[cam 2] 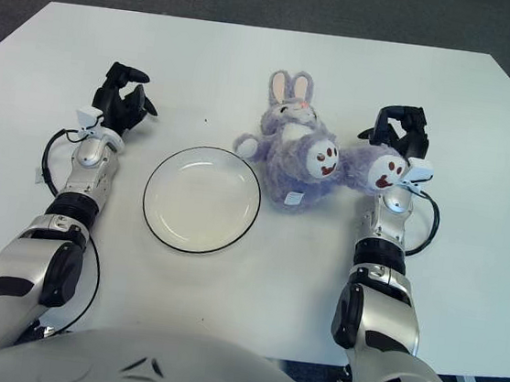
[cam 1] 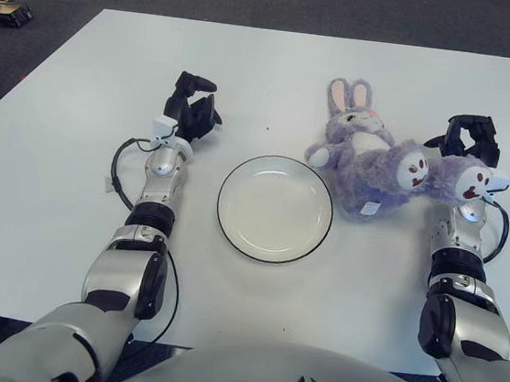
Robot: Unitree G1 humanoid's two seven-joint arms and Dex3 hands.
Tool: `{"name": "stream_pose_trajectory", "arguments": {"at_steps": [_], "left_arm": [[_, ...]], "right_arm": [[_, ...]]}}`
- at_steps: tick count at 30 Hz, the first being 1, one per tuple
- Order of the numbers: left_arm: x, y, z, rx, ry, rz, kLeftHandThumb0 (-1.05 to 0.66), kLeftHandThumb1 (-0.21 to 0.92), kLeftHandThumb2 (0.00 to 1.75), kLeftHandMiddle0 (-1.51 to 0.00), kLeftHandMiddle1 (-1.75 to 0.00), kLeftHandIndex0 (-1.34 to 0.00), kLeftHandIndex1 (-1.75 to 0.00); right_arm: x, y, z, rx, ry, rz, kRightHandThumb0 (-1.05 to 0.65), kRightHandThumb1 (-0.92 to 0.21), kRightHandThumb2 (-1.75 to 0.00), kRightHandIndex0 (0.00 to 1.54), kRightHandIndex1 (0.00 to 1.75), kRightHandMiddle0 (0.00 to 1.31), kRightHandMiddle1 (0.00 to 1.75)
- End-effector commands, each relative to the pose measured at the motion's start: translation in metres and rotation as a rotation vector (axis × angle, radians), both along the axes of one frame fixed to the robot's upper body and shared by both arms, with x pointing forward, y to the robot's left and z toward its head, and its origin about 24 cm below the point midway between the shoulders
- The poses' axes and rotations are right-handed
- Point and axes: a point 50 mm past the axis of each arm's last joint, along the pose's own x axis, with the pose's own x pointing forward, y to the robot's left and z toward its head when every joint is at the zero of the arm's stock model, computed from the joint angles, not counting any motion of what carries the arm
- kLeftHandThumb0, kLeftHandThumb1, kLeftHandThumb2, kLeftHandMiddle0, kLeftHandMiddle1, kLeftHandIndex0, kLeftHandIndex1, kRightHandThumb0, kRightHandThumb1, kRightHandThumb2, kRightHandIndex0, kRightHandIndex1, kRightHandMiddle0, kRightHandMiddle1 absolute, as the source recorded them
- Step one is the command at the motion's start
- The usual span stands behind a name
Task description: Put the doll into the plate.
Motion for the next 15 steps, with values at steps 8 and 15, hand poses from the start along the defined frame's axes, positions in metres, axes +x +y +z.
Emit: {"name": "stream_pose_trajectory", "arguments": {"at_steps": [8, 15], "left_arm": [[-0.018, -0.002, -0.033, -0.012, 0.105, 0.017, -0.36, 0.81, 0.66, -0.80, -1.75, -0.27, -1.75], [-0.018, -0.003, -0.033, -0.014, 0.101, 0.017, -0.36, 0.80, 0.67, -0.80, -1.75, -0.28, -1.75]], "right_arm": [[-0.008, -0.012, 0.012, -0.170, 0.018, 0.078, -0.35, -0.92, -0.38, 0.80, 0.69, 0.34, 1.58], [-0.014, -0.014, 0.026, -0.368, 0.028, 0.095, -0.35, -0.92, -0.37, 0.79, 0.62, 0.35, 1.57]]}}
